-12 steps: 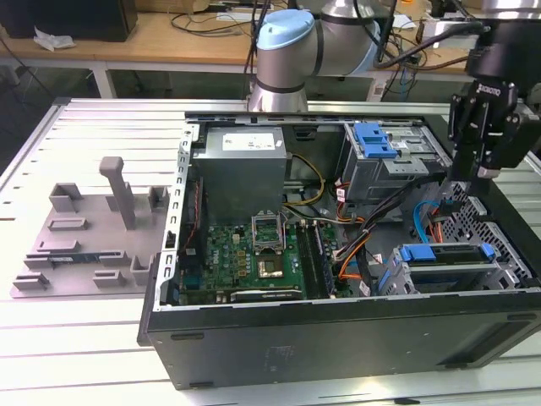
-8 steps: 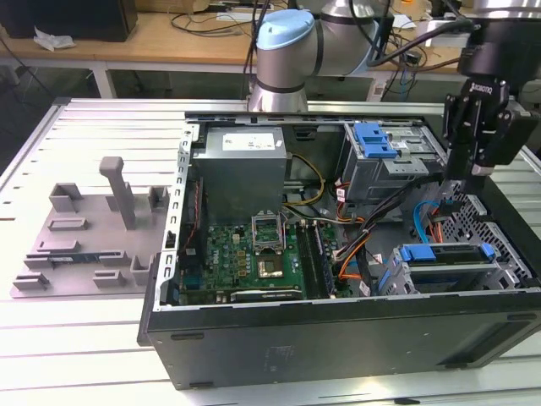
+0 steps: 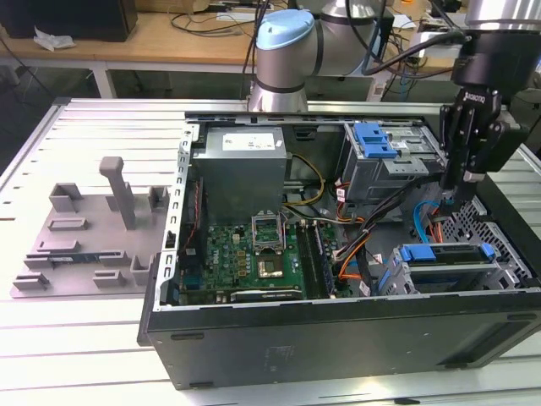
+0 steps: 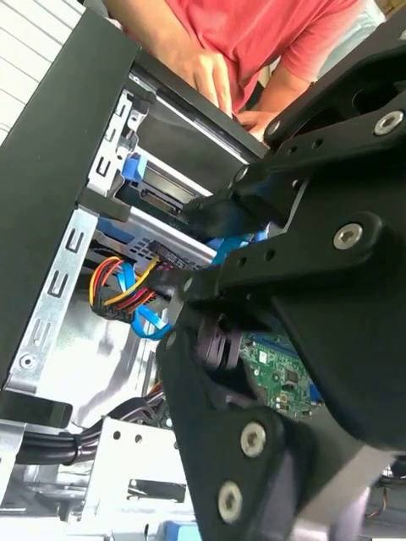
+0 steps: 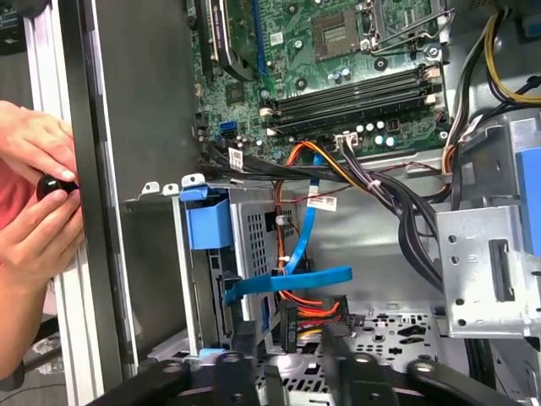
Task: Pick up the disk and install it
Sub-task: 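Insert the first disk wire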
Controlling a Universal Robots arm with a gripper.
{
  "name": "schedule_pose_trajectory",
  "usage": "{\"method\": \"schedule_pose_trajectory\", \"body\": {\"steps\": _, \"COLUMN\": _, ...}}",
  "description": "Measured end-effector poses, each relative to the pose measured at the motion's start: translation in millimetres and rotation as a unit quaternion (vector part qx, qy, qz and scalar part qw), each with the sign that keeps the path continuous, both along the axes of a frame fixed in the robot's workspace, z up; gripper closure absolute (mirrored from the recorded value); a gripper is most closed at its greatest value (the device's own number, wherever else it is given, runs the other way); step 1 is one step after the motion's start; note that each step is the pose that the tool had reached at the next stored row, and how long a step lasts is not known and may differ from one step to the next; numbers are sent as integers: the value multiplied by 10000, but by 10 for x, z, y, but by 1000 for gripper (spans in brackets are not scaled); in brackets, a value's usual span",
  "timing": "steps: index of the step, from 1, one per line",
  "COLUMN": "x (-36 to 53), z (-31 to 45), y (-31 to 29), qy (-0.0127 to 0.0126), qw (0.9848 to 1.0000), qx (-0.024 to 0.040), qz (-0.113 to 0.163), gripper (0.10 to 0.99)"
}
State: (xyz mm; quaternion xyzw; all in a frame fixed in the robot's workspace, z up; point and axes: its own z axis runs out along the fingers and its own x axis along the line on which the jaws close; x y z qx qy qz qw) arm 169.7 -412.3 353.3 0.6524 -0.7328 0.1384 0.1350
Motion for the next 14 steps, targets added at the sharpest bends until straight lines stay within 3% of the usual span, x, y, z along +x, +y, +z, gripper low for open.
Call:
{"method": "schedule_pose_trajectory", "body": {"steps": 1, "x": -1, "z": -15, "y": 1, "qy": 0, "qw": 10000, "qx": -8, "qz": 0, "gripper": 737}}
{"method": "schedule_pose_trajectory", "body": {"steps": 14, "x": -15, "z": -118, "y": 1, "qy": -1, "qw": 10000, "qx": -37, "qz": 0, "gripper": 737}}
